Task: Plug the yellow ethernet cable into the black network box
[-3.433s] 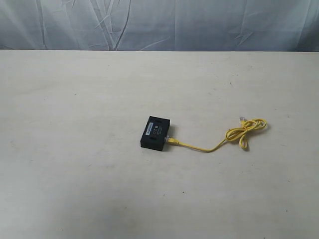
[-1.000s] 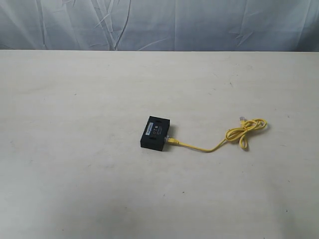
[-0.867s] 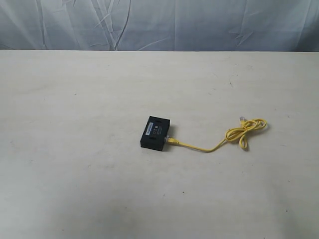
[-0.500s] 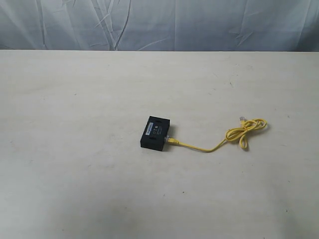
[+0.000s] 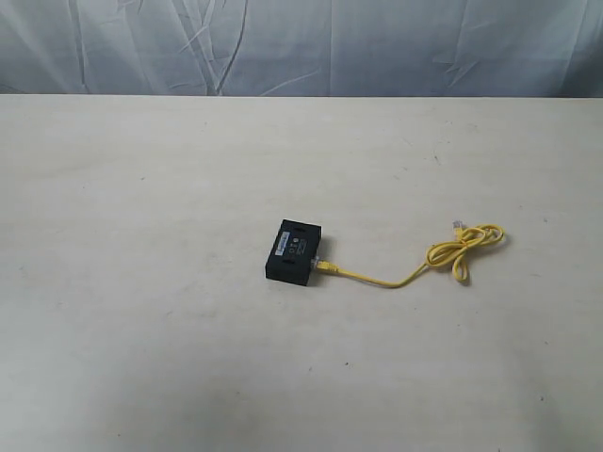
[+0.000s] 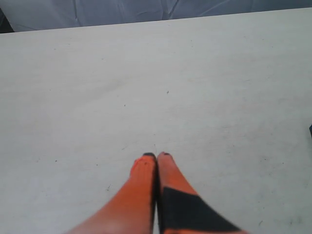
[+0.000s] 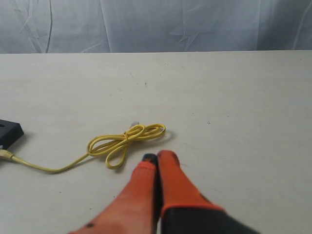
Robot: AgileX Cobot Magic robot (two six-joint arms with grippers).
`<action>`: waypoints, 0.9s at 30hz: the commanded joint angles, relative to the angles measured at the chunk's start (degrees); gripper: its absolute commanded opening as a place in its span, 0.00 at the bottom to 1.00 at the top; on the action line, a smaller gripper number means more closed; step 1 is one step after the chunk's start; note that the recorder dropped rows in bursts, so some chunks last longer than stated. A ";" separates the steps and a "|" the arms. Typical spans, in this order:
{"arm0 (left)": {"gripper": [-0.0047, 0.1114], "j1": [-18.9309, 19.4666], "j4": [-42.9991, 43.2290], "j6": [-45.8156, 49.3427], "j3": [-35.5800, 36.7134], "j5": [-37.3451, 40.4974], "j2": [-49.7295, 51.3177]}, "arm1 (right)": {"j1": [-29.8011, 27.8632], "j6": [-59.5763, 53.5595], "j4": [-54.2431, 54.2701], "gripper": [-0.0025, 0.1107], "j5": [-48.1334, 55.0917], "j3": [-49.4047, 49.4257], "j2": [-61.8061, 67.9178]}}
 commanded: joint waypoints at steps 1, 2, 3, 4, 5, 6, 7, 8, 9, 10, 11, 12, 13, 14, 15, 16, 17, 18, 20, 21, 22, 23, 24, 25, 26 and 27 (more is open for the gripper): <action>0.04 0.09 -0.18 -0.24 0.16 -0.36 -0.43 | -0.35 -0.13 -0.47 0.02 -1.08 0.31 -0.28; 0.04 0.09 -0.18 -0.24 0.16 -0.36 -0.43 | -0.35 -0.13 -0.47 0.02 -1.08 0.31 -0.28; 0.04 0.09 0.82 -0.01 0.16 -0.36 -0.61 | -0.35 -0.13 -0.47 0.02 -1.08 0.31 -0.28; 0.04 0.09 1.78 -0.01 0.16 0.02 -1.36 | -0.35 -0.13 -0.47 0.02 -1.08 0.31 -0.28; 0.04 0.20 1.78 -0.25 0.38 0.15 -2.51 | -0.35 -0.13 -0.47 0.02 -1.08 0.31 -0.28; 0.04 0.52 1.24 -0.25 0.53 0.15 -3.67 | -0.35 -0.13 -0.47 0.02 -1.08 0.31 -0.28; 0.04 1.26 0.50 -0.25 1.16 0.04 -5.39 | -0.35 -0.13 -0.47 0.02 -1.08 0.31 -0.28; 0.04 1.98 -0.04 -0.25 1.87 -0.09 -7.30 | -0.35 -0.13 -0.47 0.02 -1.08 0.31 -0.28; 0.04 2.62 -0.11 -0.25 2.83 -0.21 -9.29 | -0.35 -0.13 -0.47 0.02 -1.08 0.31 -0.28; 0.04 3.43 -0.11 -0.25 4.08 -0.45 -11.38 | -0.35 -0.13 -0.47 0.02 -1.08 0.31 -0.28; 0.04 4.16 -0.11 -0.25 5.51 -0.71 -13.44 | -0.35 -0.13 -0.47 0.02 -1.08 0.31 -0.28; 0.04 4.74 -0.11 -0.25 6.71 -1.01 -15.08 | -0.35 -0.13 -0.47 0.02 -1.08 0.31 -0.28; 0.04 5.35 -0.11 -0.25 8.20 -0.99 -16.98 | -0.35 -0.13 -0.47 0.02 -1.08 0.31 -0.28; 0.04 5.79 -0.11 -0.25 9.84 -1.25 -19.00 | -0.35 -0.13 -0.47 0.02 -1.08 0.31 -0.28; 0.04 5.78 -0.11 -0.25 11.19 -1.49 -20.77 | -0.35 -0.13 -0.47 0.02 -1.08 0.31 -0.28; 0.04 5.78 0.04 -0.25 13.22 -2.18 -23.17 | -0.35 -0.13 -0.47 0.02 -1.08 0.31 -0.28; 0.04 5.78 0.04 -0.25 14.66 -2.85 -24.75 | -0.35 -0.13 -0.47 0.02 -1.08 0.31 -0.28; 0.04 5.78 0.04 -0.25 16.45 -3.53 -26.71 | -0.35 -0.13 -0.47 0.02 -1.08 0.31 -0.28; 0.04 5.78 0.18 -0.25 20.28 -6.11 -30.54 | -0.35 -0.13 -0.47 0.02 -1.08 0.31 -0.28; 0.04 5.78 0.31 -0.25 21.83 -7.58 -32.01 | -0.35 -0.13 -0.47 0.02 -1.08 0.31 -0.28; 0.04 5.78 0.47 -0.25 24.23 -9.29 -34.20 | -0.35 -0.13 -0.47 0.02 -1.08 0.31 -0.28; 0.04 5.68 0.56 -0.25 25.81 -10.76 -35.62 | -0.35 -0.13 -0.47 0.02 -1.08 0.31 -0.28; 0.04 5.68 0.76 -0.25 27.32 -11.85 -36.98 | -0.35 -0.13 -0.47 0.02 -1.08 0.31 -0.28; 0.04 5.68 0.76 -0.25 29.58 -13.50 -38.92 | -0.35 -0.13 -0.47 0.02 -1.08 0.31 -0.28; 0.04 5.68 0.76 -0.25 31.01 -14.28 -40.19 | -0.35 -0.13 -0.47 0.02 -1.08 0.31 -0.28; 0.04 5.68 0.76 -0.25 31.36 -14.98 -41.70 | -0.35 -0.13 -0.47 0.02 -1.08 0.31 -0.28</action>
